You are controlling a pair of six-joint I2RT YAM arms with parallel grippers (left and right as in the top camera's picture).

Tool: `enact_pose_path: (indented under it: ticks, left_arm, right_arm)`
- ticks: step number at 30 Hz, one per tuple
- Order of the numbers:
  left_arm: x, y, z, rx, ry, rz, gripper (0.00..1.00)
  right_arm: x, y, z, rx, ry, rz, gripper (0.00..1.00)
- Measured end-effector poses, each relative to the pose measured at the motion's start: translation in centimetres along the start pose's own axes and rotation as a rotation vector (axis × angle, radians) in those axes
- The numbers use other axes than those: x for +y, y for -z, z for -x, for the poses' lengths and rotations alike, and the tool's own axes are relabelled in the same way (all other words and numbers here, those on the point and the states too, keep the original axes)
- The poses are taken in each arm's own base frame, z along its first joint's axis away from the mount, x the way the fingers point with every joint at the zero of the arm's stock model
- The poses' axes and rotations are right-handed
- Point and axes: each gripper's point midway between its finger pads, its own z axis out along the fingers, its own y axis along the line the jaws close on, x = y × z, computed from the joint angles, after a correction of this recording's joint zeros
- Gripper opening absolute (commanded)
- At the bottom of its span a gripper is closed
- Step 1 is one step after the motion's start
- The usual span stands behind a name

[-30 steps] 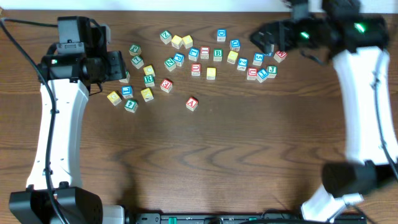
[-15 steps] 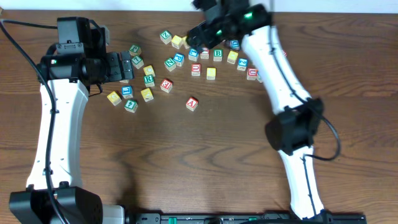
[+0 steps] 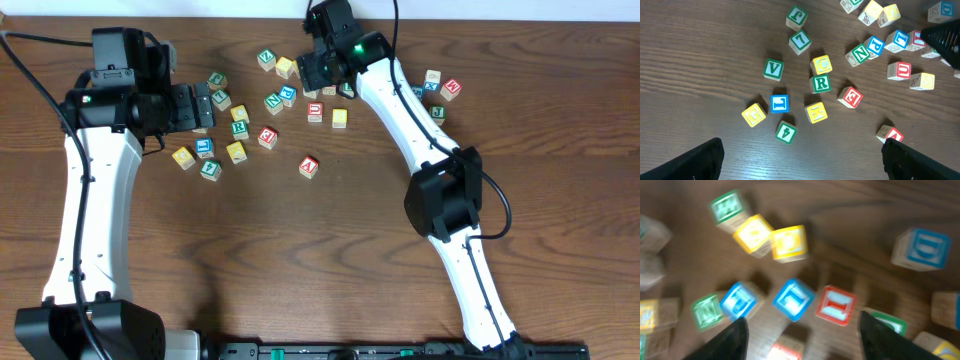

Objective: Spell out AI2

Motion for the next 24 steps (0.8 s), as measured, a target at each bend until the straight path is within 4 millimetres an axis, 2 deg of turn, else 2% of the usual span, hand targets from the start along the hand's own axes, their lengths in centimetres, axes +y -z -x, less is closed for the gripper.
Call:
enact_pose_path:
  ticks: [8,14,20,24]
  left_arm:
    - [0.0,0.0,0.0,0.000,0.000,0.000,1.00]
    - [0.0,0.0,0.0,0.000,0.000,0.000,1.00]
    - [0.0,0.0,0.0,0.000,0.000,0.000,1.00]
    - [0.0,0.0,0.0,0.000,0.000,0.000,1.00]
  right_arm:
    - [-3.2,-0.7,0.4,-0.043,-0.177,-0.142,0.51]
    - [-3.9,-2.3,0.7,-0.083,-0.238,-0.169,0.48]
    - [-4.3,-5.0,-0.7,-0.068,-0.253,-0.178,0.44]
    - [-4.4,-6.0,-1.4,-0.054,-0.257,-0.178,0.42]
